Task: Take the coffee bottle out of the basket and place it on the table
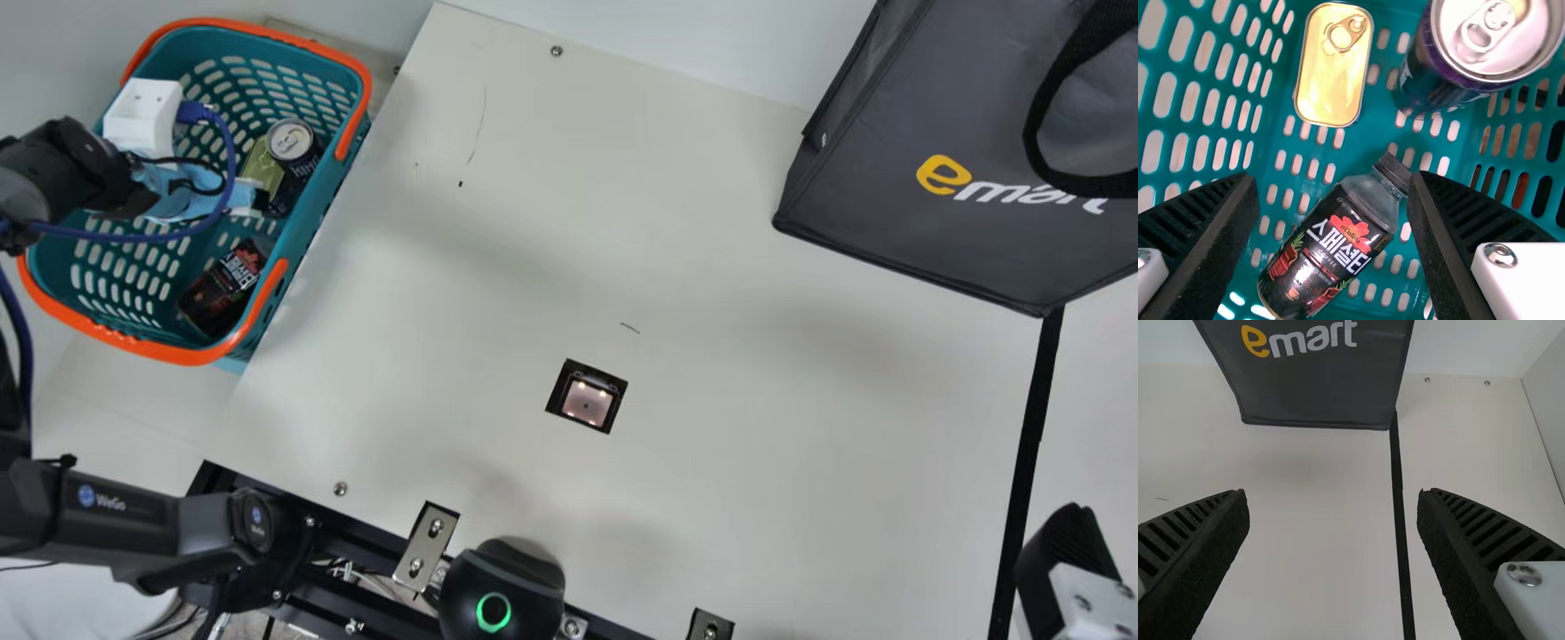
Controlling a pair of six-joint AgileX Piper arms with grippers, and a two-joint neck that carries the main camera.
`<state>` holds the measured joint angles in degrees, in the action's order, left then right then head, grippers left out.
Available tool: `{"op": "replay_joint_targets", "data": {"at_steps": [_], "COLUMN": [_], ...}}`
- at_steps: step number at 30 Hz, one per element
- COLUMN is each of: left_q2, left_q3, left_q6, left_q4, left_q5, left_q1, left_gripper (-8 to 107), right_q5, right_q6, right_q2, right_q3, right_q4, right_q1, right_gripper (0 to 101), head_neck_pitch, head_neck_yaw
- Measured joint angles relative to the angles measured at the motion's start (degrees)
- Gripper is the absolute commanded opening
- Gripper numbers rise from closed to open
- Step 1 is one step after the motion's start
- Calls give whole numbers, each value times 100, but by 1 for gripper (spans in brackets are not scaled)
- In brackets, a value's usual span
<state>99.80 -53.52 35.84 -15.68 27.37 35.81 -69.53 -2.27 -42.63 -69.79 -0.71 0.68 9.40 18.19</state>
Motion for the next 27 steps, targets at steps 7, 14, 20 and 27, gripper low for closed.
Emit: {"op": "replay_joint_targets", "data": {"at_steps": [7,14,20,27], "left_q2": [92,166,243,280], "left_q3": [0,-10,-32,-56], "left_q6": [793,1559,2142,2757], "left_q4": [-333,-607,-717,-903], "left_q5": [37,63,75,163], "left_q1": [58,152,253,331], "left_gripper": [90,90,90,90], "right_q5": [0,0,0,-5], "right_q6": [0,0,0,0], "right_q2": [0,0,0,0], "right_q3": [0,0,0,0], "right_q4": [0,0,0,0], "right_q1": [0,0,0,0], "right_gripper": [91,91,91,91], "head_neck_pitch": [0,0,0,0], "head_neck_yaw": [0,9,9,9]}}
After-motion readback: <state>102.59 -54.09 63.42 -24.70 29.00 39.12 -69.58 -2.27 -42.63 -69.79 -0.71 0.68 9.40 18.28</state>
